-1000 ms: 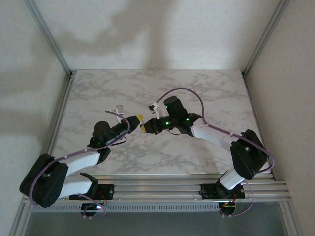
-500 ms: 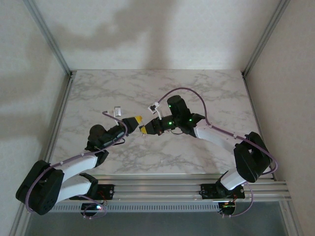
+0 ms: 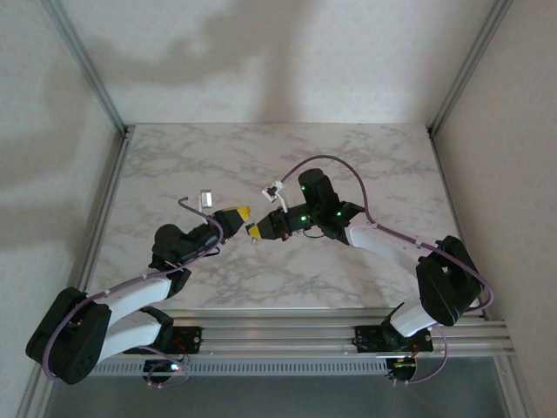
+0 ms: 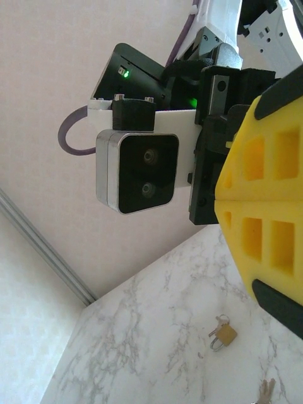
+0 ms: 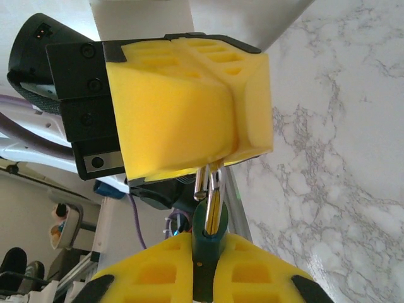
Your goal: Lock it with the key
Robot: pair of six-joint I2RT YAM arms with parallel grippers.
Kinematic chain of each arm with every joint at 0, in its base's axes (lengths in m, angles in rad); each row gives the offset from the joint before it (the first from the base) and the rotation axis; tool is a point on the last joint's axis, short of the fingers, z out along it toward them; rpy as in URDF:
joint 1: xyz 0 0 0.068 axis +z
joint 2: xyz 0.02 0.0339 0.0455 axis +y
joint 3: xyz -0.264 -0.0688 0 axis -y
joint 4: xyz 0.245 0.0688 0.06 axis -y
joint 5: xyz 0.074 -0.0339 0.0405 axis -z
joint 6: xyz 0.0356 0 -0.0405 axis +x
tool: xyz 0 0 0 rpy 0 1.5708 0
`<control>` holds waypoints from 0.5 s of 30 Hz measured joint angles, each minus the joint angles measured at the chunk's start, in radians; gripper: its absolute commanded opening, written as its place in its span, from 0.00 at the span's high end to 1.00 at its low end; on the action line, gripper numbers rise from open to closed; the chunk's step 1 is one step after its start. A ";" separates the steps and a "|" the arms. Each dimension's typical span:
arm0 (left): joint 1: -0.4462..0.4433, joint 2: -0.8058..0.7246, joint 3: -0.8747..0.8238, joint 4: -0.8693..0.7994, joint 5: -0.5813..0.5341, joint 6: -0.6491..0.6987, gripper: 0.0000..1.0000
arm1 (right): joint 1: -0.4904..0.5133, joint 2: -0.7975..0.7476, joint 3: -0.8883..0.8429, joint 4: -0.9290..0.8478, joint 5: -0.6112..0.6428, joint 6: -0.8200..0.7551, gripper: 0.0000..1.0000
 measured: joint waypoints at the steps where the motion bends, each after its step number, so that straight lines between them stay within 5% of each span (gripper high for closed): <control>1: 0.000 0.000 0.000 0.003 0.002 0.000 1.00 | 0.000 0.000 -0.002 0.007 -0.004 0.004 0.94; 15: 0.000 0.019 -0.003 0.053 0.026 -0.005 1.00 | -0.003 -0.017 -0.029 0.052 -0.021 0.040 0.99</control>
